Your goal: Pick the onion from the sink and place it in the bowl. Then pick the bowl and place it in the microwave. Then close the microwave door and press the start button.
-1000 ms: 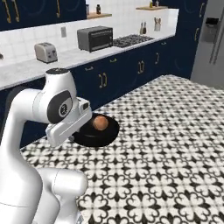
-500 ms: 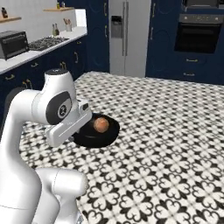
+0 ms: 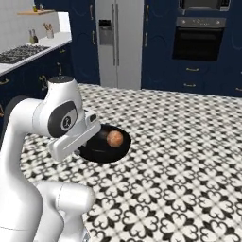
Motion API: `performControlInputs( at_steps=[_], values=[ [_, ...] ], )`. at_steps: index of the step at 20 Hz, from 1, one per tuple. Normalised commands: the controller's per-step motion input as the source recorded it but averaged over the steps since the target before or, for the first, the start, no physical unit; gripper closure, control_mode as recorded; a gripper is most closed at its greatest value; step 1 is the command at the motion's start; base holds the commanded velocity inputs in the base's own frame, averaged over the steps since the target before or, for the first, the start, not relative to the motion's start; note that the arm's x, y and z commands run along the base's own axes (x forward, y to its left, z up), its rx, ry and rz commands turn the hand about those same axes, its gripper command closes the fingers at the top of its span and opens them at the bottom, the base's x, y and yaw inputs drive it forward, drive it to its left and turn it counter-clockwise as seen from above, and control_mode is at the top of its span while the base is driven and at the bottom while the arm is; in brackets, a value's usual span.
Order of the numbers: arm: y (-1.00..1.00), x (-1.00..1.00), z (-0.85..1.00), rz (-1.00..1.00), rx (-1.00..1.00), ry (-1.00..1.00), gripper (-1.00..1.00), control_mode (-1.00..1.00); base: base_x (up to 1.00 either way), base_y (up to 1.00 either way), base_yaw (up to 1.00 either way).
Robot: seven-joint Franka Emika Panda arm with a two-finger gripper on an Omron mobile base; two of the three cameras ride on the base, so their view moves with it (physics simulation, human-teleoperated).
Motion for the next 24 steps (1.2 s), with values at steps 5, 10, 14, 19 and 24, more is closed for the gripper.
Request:
performControlInputs(
  at_steps=[5,10,14,19,24],
  values=[
    [0.0,0.0,0.0,0.0,0.0,0.0,1.0,1.0,0.98,-0.42,-0.07],
    [0.0,0.0,0.0,0.0,0.0,0.0,1.0,1.0,1.0,-0.53,-0.05],
    [0.0,0.0,0.0,0.0,0.0,0.0,1.0,1.0,1.0,-0.74,0.0],
    [0.0,0.0,0.0,0.0,0.0,0.0,1.0,1.0,1.0,-0.92,0.0],
    [0.0,0.0,0.0,0.0,0.0,0.0,1.0,1.0,1.0,-0.93,0.14]
  ],
)
